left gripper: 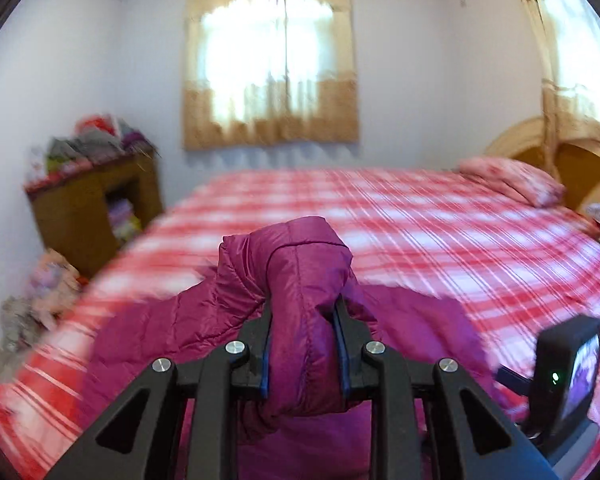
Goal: Fold large clothes
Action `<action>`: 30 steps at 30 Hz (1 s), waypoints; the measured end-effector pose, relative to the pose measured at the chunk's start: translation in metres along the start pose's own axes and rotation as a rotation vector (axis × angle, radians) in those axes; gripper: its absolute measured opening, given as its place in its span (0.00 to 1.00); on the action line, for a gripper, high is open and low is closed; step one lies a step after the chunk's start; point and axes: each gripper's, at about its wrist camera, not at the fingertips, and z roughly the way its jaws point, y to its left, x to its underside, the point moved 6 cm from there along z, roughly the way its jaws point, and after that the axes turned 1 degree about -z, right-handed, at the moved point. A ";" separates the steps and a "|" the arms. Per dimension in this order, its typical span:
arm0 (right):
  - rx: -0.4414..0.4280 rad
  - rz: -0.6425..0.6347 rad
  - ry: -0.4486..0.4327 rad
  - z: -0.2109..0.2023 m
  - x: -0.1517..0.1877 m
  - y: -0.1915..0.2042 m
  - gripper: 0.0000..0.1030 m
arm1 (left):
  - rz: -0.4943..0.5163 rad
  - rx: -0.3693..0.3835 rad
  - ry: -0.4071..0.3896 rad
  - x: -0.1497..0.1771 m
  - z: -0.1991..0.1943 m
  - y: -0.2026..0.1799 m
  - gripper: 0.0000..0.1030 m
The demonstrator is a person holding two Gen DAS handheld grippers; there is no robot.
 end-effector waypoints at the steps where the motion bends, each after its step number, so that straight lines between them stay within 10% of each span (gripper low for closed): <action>1: -0.003 0.011 -0.001 0.000 0.000 -0.002 0.92 | -0.004 0.017 0.030 0.011 0.009 -0.009 0.24; 9: -0.023 0.088 0.041 0.006 0.002 -0.015 0.91 | -0.149 0.024 0.297 0.079 0.054 -0.008 0.55; 20: -0.047 0.131 0.053 0.004 0.003 -0.023 0.91 | -0.123 0.027 0.296 0.096 -0.004 -0.007 0.73; 30: -0.205 0.071 0.007 -0.043 -0.015 0.038 0.94 | -0.147 -0.219 0.271 0.099 -0.030 0.074 0.73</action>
